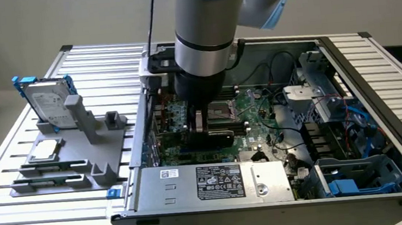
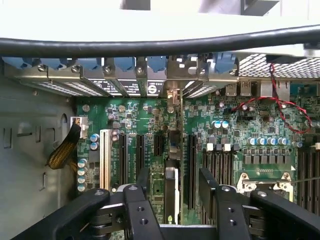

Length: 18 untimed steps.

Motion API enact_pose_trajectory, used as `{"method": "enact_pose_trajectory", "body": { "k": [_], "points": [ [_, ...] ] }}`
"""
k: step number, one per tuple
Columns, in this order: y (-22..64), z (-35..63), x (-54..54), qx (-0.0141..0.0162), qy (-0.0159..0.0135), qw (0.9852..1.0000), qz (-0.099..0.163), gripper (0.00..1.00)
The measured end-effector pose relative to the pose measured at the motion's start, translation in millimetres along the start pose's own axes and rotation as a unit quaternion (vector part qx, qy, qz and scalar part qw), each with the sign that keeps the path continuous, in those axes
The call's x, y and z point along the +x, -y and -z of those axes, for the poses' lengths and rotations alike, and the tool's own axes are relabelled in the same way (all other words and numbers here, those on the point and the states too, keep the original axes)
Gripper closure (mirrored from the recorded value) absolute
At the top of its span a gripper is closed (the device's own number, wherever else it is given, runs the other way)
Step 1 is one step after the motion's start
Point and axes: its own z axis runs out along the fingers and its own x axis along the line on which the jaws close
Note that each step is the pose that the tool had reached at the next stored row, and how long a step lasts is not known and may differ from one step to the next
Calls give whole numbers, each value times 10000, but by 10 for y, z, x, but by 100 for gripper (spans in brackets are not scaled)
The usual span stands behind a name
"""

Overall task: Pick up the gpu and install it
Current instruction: 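Press down on the gpu until it lock into place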

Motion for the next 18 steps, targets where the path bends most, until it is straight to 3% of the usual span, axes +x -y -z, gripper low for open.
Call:
{"method": "enact_pose_trajectory", "body": {
  "k": [4, 10, 18],
  "points": [
    [-9, 89, -6, 0, 1, 10000, 0, 57],
    [-12, 134, -10, 0, 3, 10000, 1, 87],
    [-9, 90, -51, 0, 2, 10000, 0, 89]
  ]
}}
